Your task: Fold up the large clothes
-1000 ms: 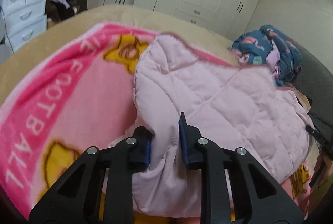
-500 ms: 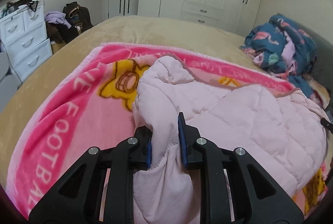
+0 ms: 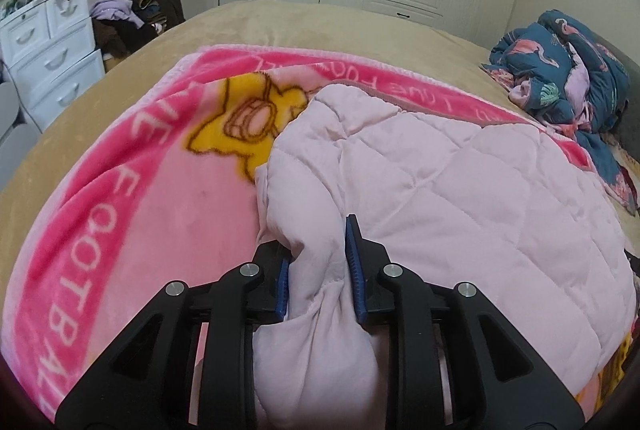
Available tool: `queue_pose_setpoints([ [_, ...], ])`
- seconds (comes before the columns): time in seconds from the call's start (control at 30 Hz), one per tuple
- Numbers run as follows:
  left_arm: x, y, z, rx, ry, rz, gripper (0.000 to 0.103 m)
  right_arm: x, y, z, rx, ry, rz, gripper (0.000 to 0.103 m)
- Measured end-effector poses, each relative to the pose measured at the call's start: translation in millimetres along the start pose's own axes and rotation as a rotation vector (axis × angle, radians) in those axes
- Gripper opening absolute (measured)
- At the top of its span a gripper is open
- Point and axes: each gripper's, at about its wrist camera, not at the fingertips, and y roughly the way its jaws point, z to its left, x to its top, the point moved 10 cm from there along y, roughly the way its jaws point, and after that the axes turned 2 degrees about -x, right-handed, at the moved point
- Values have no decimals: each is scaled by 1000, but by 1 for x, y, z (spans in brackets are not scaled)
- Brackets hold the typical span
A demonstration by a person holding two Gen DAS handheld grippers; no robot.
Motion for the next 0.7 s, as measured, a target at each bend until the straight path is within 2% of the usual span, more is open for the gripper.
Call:
queue_pose_setpoints([
  [0.1,-2,-2,1,5,-1,7,19,-3,-1,-2,-2,13,6,27],
  [0.27,-6,-10,2,35,6,10,29,-10,-9,-2,-23,-21,23,40],
  [0.33,-7,-14,2,60,18,10,34,-13,-16,-9,-50,-4,28,65],
  [0.37,-7,-17,3,66,19,7,39,-13,-20,-12,-48,15,26,71],
  [0.47,-9,-31,4,71,11,-6,63,-17,-35,-15,-10,41,6,80],
  [0.5,-9,-38,3,75,11,-19,67,-18,-40,-14,-16,36,-6,83],
  [0.53,-10,-42,2,75,14,-26,69,-19,-49,-11,-9,22,-30,83],
  [0.6,-12,-53,-2,78,23,-39,80,-23,-62,-4,9,4,-54,83],
  [0.67,-17,-67,-10,62,26,-53,87,-26,-79,6,34,-16,-87,85],
  [0.7,-20,-75,-15,43,26,-60,92,-27,-89,11,52,-24,-108,92],
])
